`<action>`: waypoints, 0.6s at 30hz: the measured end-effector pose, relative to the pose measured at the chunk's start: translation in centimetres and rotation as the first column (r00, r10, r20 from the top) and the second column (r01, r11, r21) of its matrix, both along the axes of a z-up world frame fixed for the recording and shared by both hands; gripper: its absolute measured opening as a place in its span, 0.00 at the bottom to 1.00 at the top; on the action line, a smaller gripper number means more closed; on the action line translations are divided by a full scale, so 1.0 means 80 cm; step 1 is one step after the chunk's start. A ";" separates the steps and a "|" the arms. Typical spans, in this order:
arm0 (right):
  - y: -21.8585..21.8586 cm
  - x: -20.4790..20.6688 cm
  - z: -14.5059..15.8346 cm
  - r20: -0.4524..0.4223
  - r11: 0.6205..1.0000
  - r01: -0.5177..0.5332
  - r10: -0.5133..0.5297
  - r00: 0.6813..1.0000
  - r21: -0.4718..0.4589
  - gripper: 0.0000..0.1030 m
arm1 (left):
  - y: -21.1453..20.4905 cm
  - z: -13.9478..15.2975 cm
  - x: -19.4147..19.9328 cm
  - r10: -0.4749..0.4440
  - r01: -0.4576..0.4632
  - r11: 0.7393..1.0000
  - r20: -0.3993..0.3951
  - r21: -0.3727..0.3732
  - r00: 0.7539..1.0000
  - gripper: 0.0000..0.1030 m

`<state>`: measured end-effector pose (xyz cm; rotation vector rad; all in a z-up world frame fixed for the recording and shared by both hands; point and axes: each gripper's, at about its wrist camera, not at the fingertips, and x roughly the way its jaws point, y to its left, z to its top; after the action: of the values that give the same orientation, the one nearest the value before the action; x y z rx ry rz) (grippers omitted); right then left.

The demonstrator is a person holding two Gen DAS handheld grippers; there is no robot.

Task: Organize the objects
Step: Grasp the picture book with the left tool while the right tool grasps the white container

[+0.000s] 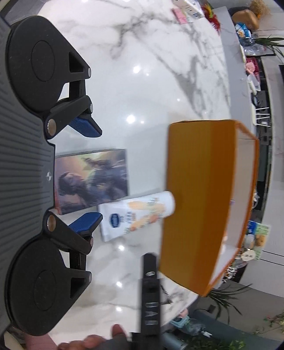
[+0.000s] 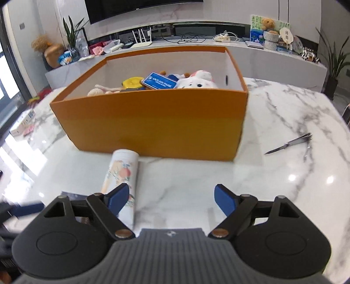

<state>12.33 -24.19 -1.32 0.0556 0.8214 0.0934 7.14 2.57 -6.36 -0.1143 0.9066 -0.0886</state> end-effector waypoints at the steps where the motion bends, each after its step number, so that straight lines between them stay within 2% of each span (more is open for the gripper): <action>1: 0.004 0.003 -0.002 0.002 1.000 -0.005 0.005 1.000 0.011 0.83 | 0.000 -0.006 0.001 0.001 -0.001 1.000 -0.013 0.003 1.000 0.87; 3: 0.014 0.010 -0.008 -0.001 1.000 -0.021 0.021 1.000 0.019 0.83 | -0.001 -0.017 -0.005 0.005 -0.005 1.000 -0.019 -0.013 1.000 0.89; 5: 0.028 0.019 -0.017 -0.009 0.999 -0.033 0.033 0.999 0.016 0.83 | -0.002 -0.019 -0.006 0.010 -0.010 1.000 -0.009 0.017 1.000 0.89; 11: 0.072 0.044 -0.042 -0.044 0.998 -0.066 0.066 0.997 0.007 0.72 | 0.015 -0.022 -0.002 0.049 -0.049 0.998 0.007 0.038 0.999 0.88; 12: 0.078 0.048 -0.046 -0.050 0.998 -0.070 0.070 0.996 0.004 0.66 | 0.017 -0.023 -0.001 0.048 -0.048 0.998 0.012 0.042 0.999 0.87; 14: 0.092 0.051 -0.052 -0.040 0.996 -0.073 0.071 0.997 -0.046 0.62 | 0.017 -0.022 -0.001 0.043 -0.045 0.997 0.021 0.059 0.999 0.79; 16: 0.102 0.051 -0.053 -0.031 0.991 -0.082 0.079 0.996 -0.102 0.57 | 0.014 -0.021 -0.001 0.041 -0.044 0.995 0.032 0.092 0.999 0.65; 18: 0.106 0.048 -0.054 -0.025 0.987 -0.087 0.085 0.996 -0.134 0.51 | 0.016 -0.021 0.000 0.045 -0.049 0.994 0.036 0.095 0.998 0.65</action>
<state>16.14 -15.74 -5.66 -0.1070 0.8473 0.1186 7.17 3.84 -8.00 -0.0449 0.8722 -0.0034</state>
